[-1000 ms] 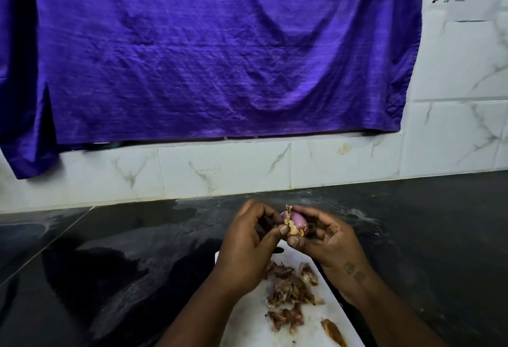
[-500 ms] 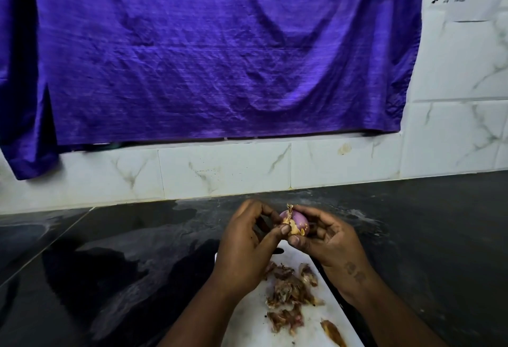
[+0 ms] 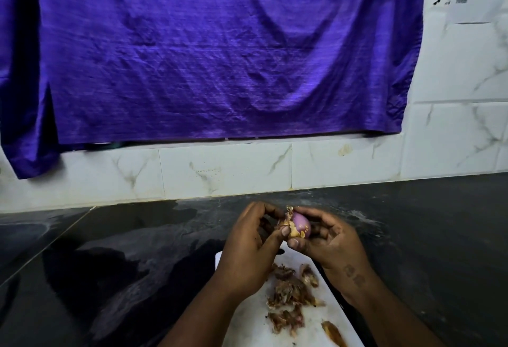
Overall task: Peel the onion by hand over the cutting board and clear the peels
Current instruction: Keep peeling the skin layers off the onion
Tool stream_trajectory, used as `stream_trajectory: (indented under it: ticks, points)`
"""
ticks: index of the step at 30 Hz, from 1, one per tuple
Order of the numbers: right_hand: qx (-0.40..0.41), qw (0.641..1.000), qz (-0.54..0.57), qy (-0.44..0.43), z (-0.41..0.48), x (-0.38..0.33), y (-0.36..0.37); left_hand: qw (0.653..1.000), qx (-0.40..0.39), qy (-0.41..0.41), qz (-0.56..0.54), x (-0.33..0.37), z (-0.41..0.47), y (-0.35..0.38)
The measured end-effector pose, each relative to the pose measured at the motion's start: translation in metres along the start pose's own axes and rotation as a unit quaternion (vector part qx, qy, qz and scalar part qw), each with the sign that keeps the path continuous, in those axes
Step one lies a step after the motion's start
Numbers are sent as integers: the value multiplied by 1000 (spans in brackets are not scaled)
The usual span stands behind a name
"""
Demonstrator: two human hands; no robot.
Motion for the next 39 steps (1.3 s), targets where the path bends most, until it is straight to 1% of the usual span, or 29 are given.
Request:
stream_trajectory:
  ticks: [2, 5, 9, 12, 17, 22, 27, 30, 33, 39]
  points:
    - [4, 1000, -17, -7, -1, 0, 0, 1000, 2, -16, -22, -3, 0, 1]
    - [7, 997, -66, -26, -2, 2, 1, 999, 15, -40, -11, -12, 1, 1]
    - [-1, 995, -90, -45, -3, 2, 4, 997, 24, -71, -19, -17, 3, 4]
    - [-15, 993, -101, -59, -3, 2, 6, 997, 27, -70, -19, -15, 3, 4]
    - [-16, 991, -119, -66, -4, 2, 6, 997, 33, -70, 0, -18, 5, 3]
    - [-15, 996, -85, -36, -5, 5, 5, 997, 45, -67, 6, -18, 5, 2]
    - [-13, 997, -70, -28, -5, 6, 4, 997, 51, -62, -3, -21, 6, 0]
    - [-14, 998, -64, -26, -4, 6, 4, 995, 59, -73, -19, -21, 6, -1]
    - [-16, 998, -59, -26, -4, 5, 4, 994, 49, -89, -44, -21, 6, 0]
    - [-24, 998, -48, -19, -5, 6, 5, 993, 50, -97, -40, -20, 5, -1]
Point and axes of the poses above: each hand's wrist, its own z-axis towards the middle knuckle, its own y-axis out of the palm, x = y × z, the point moved 3 cm from there along z, towards the middle knuckle, and after that the axes turned 3 degrees about -z, right-handed, at the moved point
